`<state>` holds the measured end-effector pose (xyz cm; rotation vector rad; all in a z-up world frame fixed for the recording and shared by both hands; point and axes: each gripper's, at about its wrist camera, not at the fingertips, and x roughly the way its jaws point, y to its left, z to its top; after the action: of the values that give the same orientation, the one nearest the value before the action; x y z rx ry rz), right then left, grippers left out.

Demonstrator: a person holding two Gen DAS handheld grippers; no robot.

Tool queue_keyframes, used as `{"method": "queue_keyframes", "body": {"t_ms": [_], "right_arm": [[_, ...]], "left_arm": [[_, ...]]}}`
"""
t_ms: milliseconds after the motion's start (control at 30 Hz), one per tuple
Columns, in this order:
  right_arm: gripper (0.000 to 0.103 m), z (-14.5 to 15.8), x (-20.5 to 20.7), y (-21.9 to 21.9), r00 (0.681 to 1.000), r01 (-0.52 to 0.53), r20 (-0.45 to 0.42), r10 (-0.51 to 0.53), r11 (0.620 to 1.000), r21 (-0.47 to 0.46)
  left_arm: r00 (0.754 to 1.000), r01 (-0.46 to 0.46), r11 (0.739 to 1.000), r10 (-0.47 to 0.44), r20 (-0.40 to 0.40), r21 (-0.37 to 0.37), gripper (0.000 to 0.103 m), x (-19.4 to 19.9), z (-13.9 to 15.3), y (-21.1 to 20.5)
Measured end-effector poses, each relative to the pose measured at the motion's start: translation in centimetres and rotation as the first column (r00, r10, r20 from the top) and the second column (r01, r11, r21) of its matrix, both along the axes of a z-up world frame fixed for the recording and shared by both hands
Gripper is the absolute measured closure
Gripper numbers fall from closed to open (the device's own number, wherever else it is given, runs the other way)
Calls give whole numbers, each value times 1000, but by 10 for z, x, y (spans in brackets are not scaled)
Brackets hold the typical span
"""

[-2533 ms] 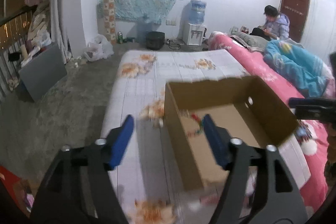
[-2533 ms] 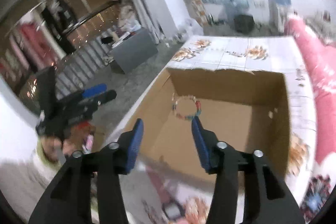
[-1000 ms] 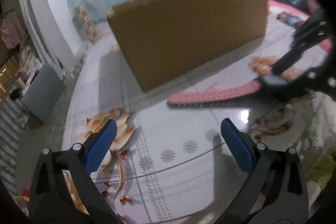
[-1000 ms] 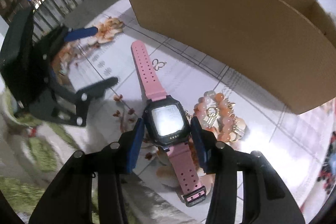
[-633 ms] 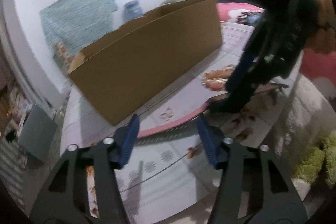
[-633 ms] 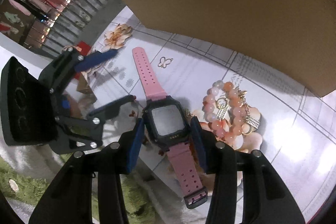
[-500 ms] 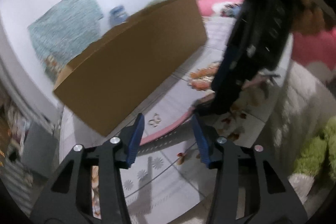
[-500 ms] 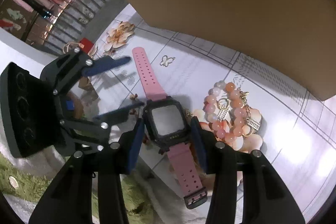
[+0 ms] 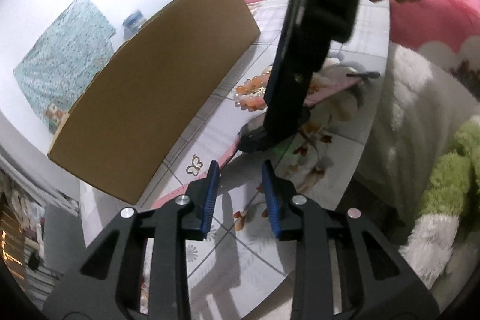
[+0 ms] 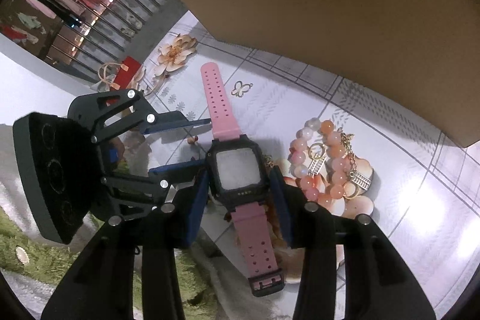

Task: Organize jewelry
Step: 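Grasp the pink watch body with the right gripper while the left gripper grips its strap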

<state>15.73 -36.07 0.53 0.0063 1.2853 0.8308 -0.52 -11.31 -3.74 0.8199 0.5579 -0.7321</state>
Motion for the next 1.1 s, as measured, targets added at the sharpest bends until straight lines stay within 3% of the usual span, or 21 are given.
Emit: {"method": "queue_keyframes", "body": {"t_ms": [333,567,733,833,900,1100], "right_arm": [[62,-10,16,-21,993,13,-115,3,990,137],[62,-9,17,-16,991,-63,-107,78,988,141],[62,-7,17,-7,985,-140,-82,151,983,119],[62,-6,16,-4,981,-173,-65,182,978,116],[62,-6,14,-5,982,-174,-52,182,977,120],[62,2,-16,-8,991,-112,78,107,992,61]], "left_arm": [[1000,7,999,-8,21,48,75,6,-3,-9],[996,48,986,-60,71,159,67,4,-2,-11],[991,109,969,-124,57,220,67,8,-2,-11],[987,148,959,-160,28,240,81,6,-3,-14],[986,160,957,-164,-1,243,97,3,-6,-16],[991,134,970,-134,-13,202,98,-2,-6,-15]]}}
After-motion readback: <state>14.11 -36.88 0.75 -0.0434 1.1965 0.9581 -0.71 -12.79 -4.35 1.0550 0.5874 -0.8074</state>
